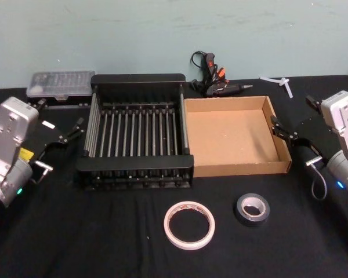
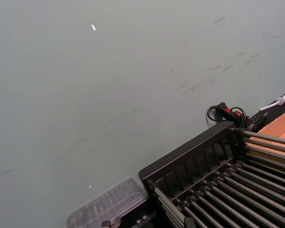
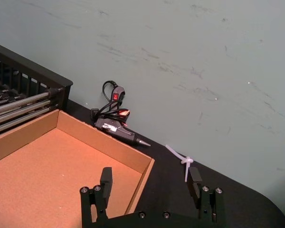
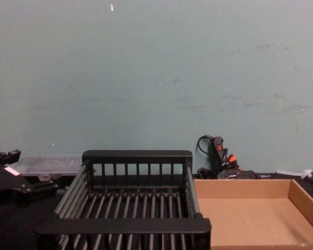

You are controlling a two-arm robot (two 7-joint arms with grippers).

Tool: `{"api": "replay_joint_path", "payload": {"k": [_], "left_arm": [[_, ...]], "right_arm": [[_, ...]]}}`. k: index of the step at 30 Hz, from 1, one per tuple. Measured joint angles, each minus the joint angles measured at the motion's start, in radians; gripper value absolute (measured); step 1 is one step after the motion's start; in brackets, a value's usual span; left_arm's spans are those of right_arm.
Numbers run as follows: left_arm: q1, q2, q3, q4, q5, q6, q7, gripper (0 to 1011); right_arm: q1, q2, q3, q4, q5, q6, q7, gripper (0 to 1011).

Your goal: Pick up the white tape and place it into the black box , Pick up the silver tape and place it into the brown box.

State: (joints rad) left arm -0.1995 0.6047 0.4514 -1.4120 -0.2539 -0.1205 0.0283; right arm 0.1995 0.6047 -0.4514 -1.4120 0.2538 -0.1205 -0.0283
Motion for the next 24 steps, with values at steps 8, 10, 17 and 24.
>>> {"api": "replay_joint_path", "payload": {"k": [8,10,17,24], "left_arm": [[0.000,0.000,0.000,0.000,0.000,0.000,0.000,1001],[0.000,0.000,0.000,0.000,0.000,0.000,0.000,1001],[0.000,0.000,0.000,0.000,0.000,0.000,0.000,1001],[0.000,0.000,0.000,0.000,0.000,0.000,0.000,1001]], "right_arm": [[0.000,0.000,0.000,0.000,0.000,0.000,0.000,1002],[0.000,0.000,0.000,0.000,0.000,0.000,0.000,1002],[0.000,0.000,0.000,0.000,0.000,0.000,0.000,1002],[-0.005,-0.005,0.011,-0.002,-0.001,-0.002,0.006,1002]]}}
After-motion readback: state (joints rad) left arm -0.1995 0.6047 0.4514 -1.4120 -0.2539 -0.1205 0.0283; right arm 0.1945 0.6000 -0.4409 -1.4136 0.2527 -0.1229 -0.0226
